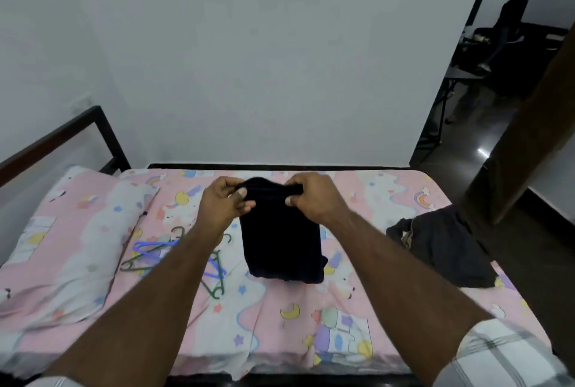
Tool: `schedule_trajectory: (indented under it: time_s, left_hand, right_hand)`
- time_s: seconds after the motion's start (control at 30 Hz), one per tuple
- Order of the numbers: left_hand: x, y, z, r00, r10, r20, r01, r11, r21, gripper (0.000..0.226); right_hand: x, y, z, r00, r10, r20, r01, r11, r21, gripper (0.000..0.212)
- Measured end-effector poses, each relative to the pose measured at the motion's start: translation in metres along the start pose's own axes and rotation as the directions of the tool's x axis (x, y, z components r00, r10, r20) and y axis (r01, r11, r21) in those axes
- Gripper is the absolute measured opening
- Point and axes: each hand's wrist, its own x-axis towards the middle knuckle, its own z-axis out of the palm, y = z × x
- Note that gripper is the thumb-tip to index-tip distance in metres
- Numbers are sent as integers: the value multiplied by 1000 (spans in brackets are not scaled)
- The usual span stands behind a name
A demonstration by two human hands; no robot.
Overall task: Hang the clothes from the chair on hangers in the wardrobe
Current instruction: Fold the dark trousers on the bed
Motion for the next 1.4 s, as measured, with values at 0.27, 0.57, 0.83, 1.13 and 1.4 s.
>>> schedule_trajectory:
  time_s: [0.27, 0.57, 0.83, 1.13, 1.4]
  left_hand:
    - [-74, -65, -3, 982, -183, -41, 186, 979, 87, 8]
    - [-93, -93, -1, 968, -243, -57, 248, 961, 121, 6]
    - [-2, -121, 11, 957, -286, -40, 289, 948, 132, 6]
    - [174, -214, 30, 911, -412, 10, 399, 889, 226, 7]
    - [296, -303, 60, 876, -481, 30, 442, 827, 348, 4]
  right_hand:
    - [-84, 46, 75, 989, 114, 92, -124, 986, 113, 34]
    - [-108, 66, 99, 975, 172, 138, -193, 969, 156, 32]
    - [-31, 96, 108, 964, 228, 139, -249, 956, 157, 31]
    - [128, 183, 166, 897, 392, 206, -413, 907, 74, 36]
    - [229, 276, 222, 847, 477, 235, -499, 866, 39, 33]
